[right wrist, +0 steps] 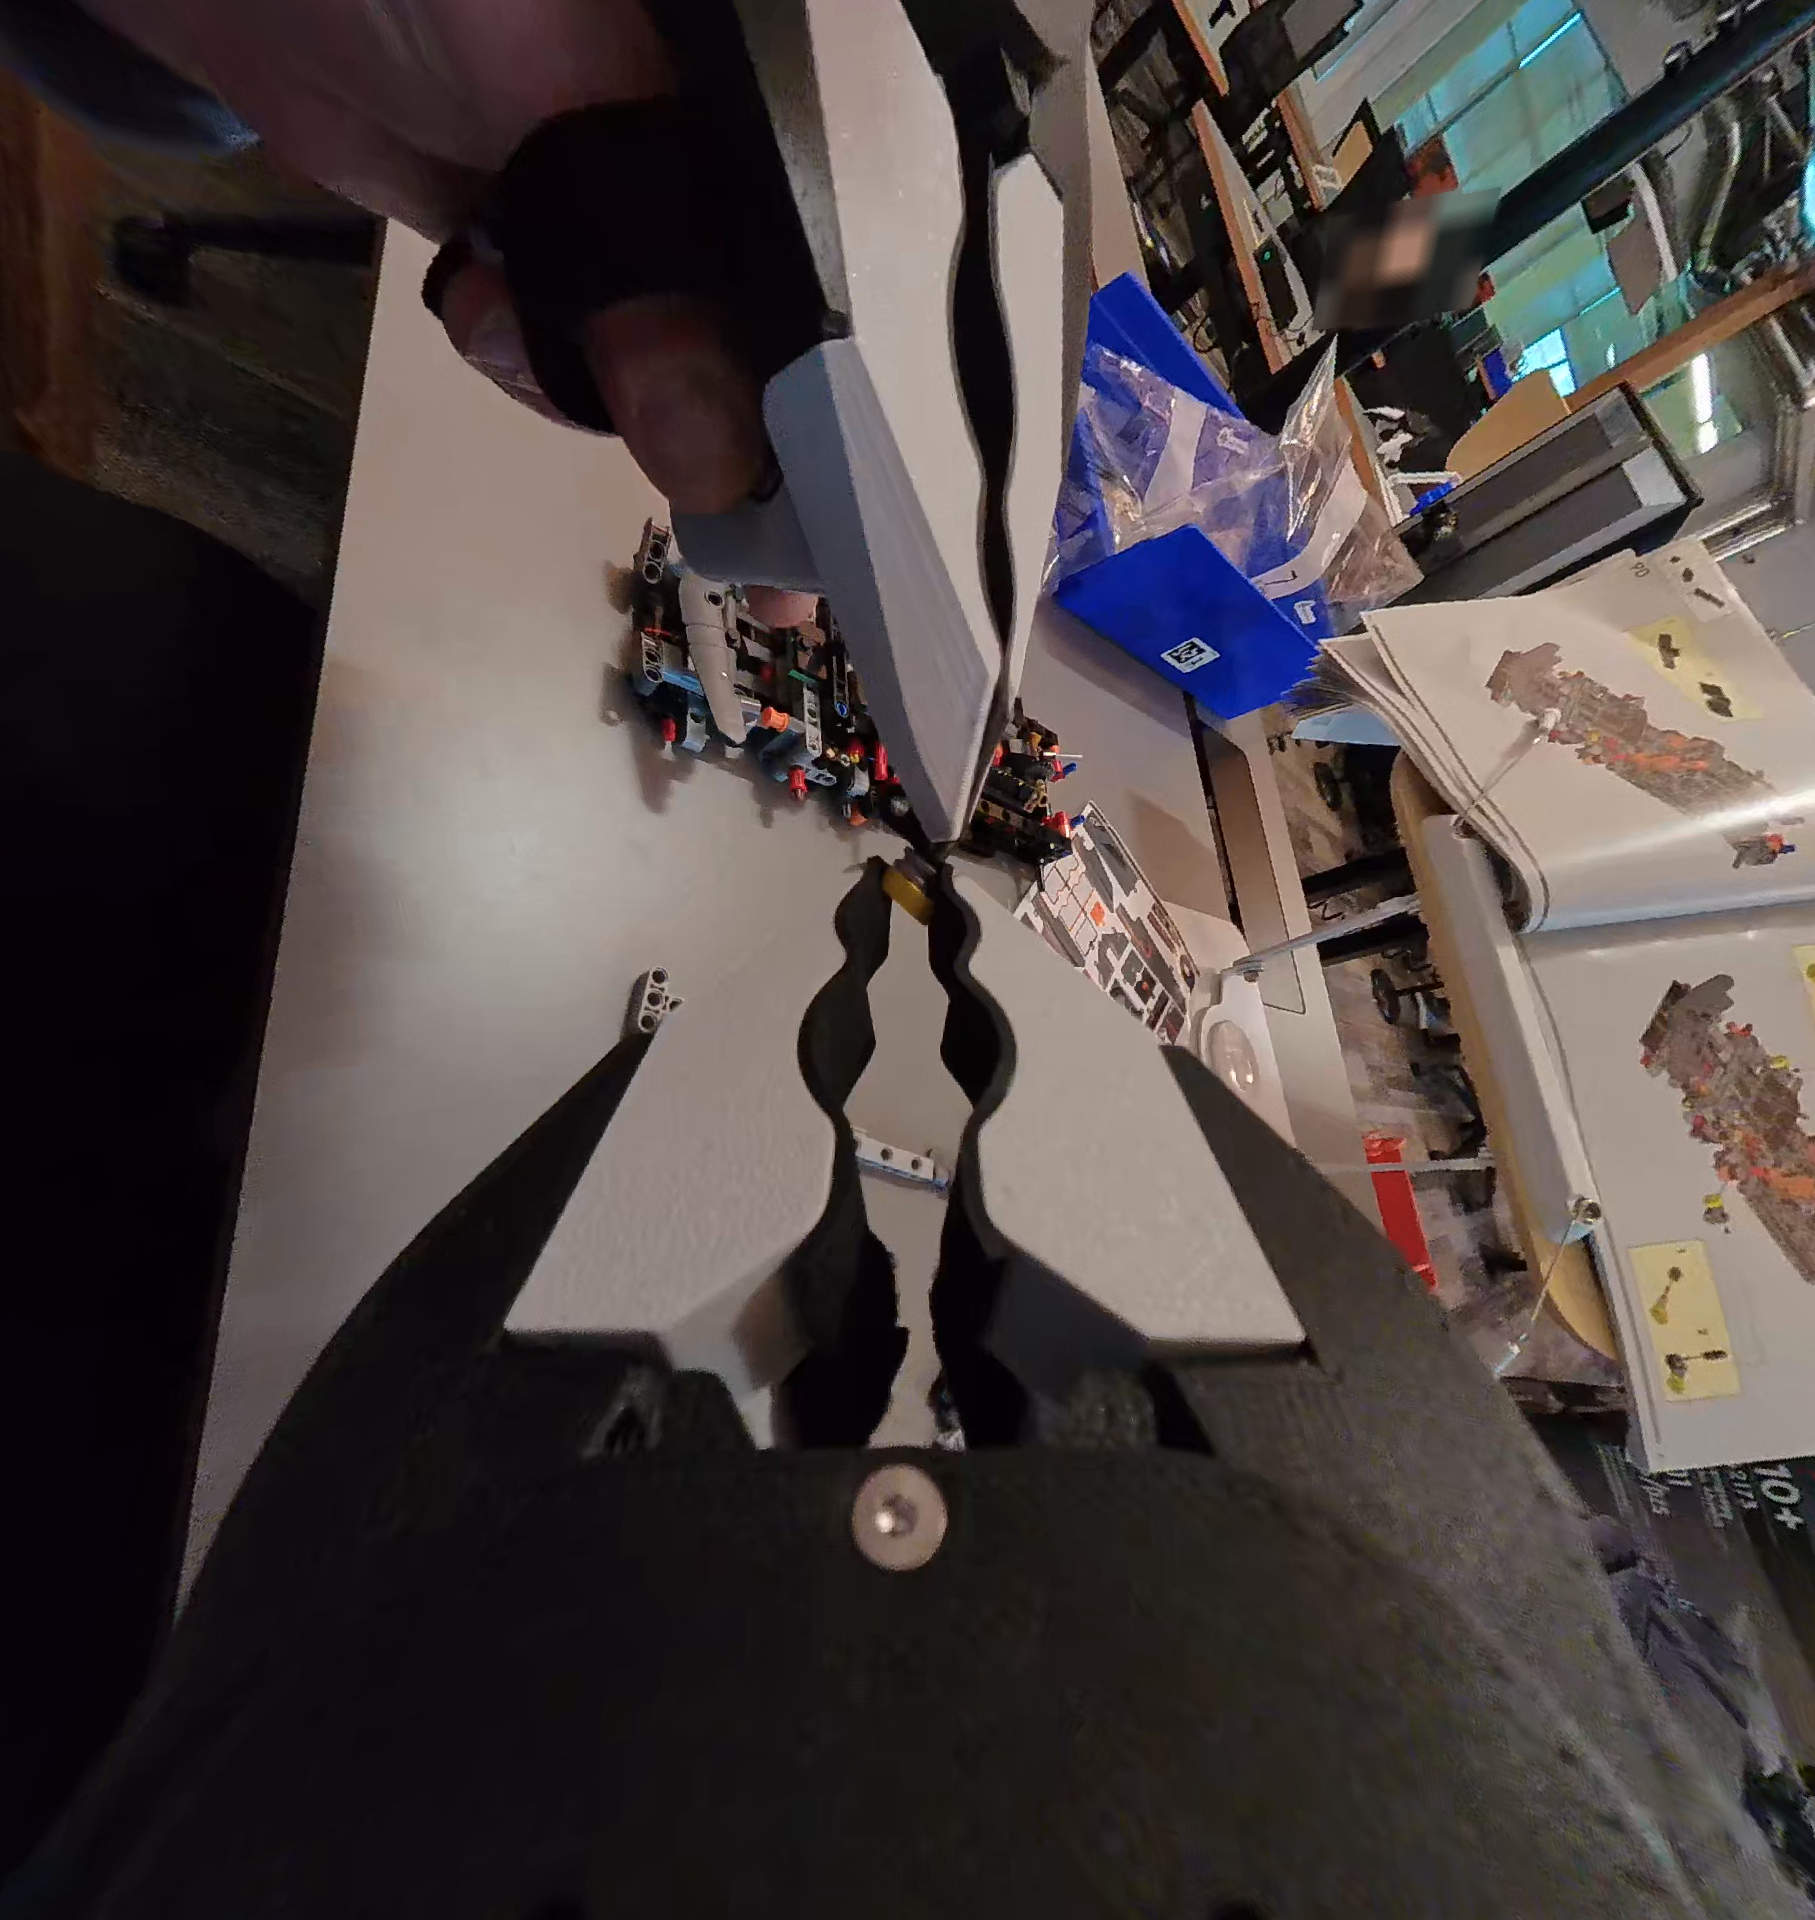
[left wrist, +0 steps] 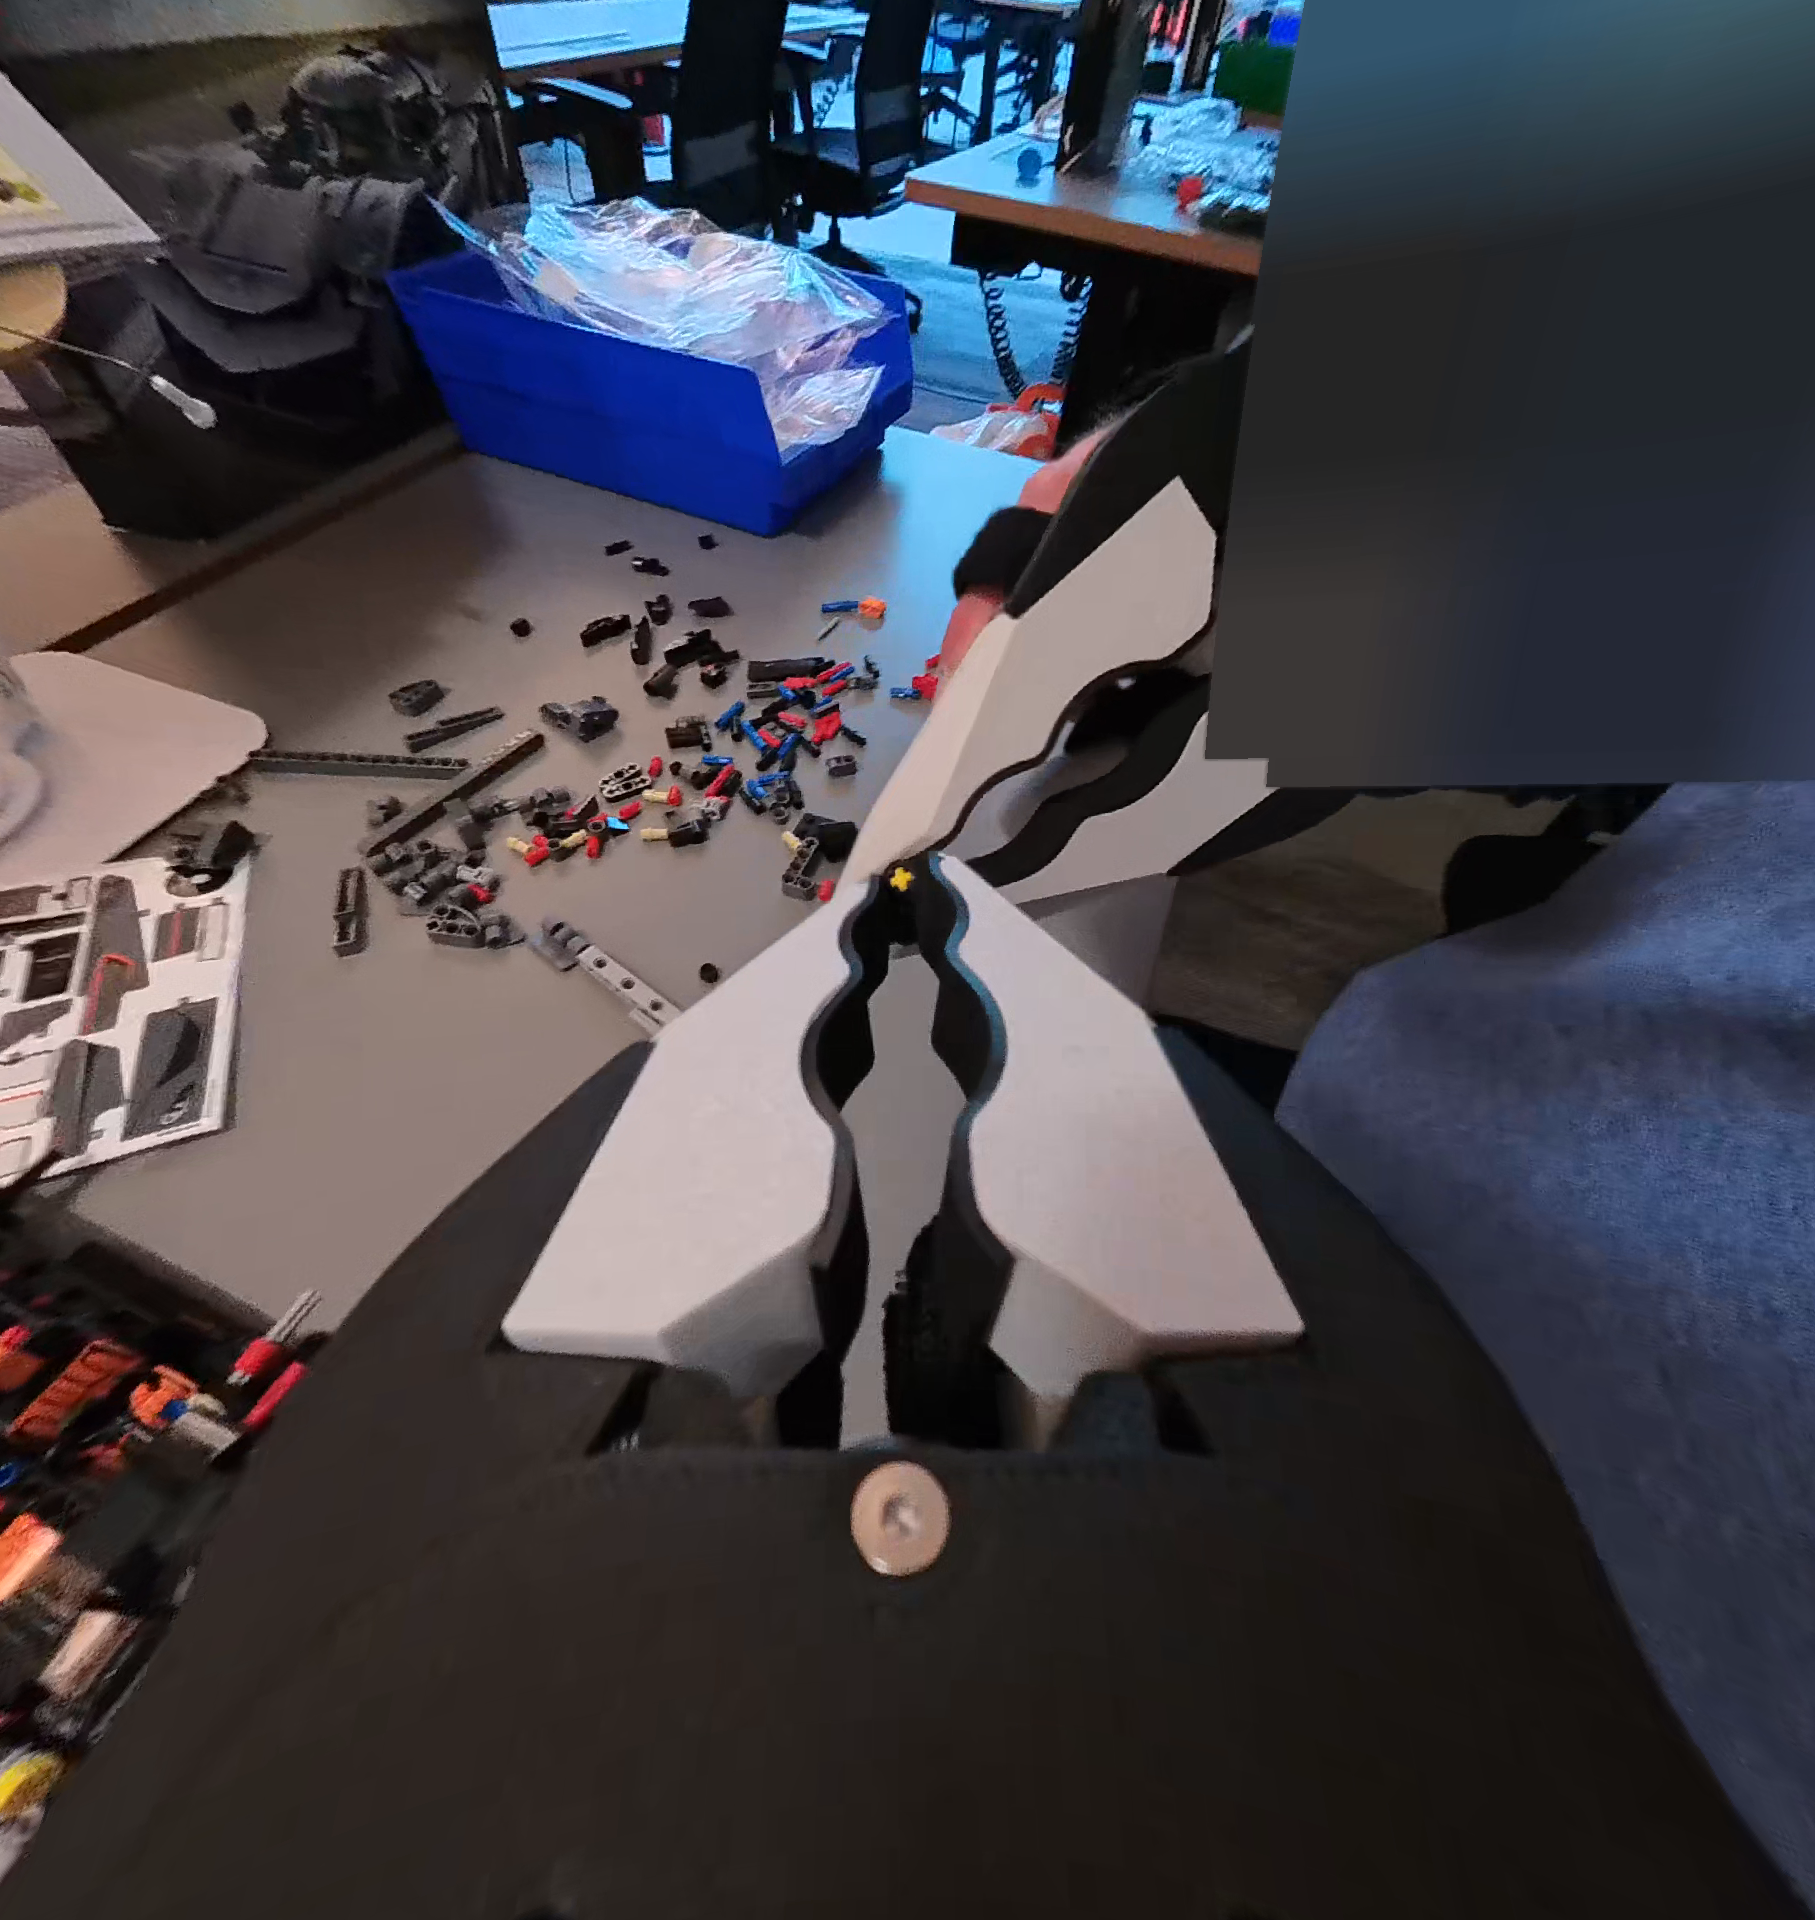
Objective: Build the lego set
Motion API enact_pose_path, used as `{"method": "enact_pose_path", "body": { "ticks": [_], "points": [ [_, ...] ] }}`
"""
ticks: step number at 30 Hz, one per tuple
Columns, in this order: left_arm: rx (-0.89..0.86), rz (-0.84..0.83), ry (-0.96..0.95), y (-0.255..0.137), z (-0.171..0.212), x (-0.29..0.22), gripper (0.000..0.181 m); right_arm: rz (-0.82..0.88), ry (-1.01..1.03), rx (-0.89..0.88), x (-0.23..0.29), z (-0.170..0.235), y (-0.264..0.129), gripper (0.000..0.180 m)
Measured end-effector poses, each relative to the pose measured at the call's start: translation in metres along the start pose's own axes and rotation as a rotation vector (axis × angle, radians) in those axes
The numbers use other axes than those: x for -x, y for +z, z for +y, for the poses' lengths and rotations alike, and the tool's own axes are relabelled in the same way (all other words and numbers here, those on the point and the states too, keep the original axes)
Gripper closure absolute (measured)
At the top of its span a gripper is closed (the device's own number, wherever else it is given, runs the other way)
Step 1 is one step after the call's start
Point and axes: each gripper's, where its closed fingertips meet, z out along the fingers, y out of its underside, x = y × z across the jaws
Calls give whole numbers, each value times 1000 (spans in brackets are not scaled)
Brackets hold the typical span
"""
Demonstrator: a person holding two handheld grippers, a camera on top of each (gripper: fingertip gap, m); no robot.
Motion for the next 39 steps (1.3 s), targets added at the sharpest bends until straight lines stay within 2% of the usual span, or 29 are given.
{"method": "enact_pose_path", "body": {
  "ticks": [7, 11, 14, 21, 33, 36, 39],
  "points": [
    [-34, 243, -204, -1, 1, -9, 177, 32, -119, -12, 4, -4, -7, 174],
    [-51, 264, -217, 1, 0, -10, 177, 27, -109, -18, 4, -2, -9, 174],
    [-43, 236, -156, 3, 1, -10, 178, 7, -55, -46, 6, -1, -10, 174],
    [-59, 370, -271, 8, 3, -12, 177, -7, -116, -59, 8, 3, -13, 174],
    [55, 110, -9, 16, 8, -9, 178, -4, 17, -55, 10, 14, -11, 174],
    [58, 120, -40, 17, 9, -8, 178, 15, -6, -49, 10, 15, -11, 174],
    [42, 204, -121, 17, 10, -11, 178, 28, -63, -49, 11, 15, -13, 174]
  ]
}}
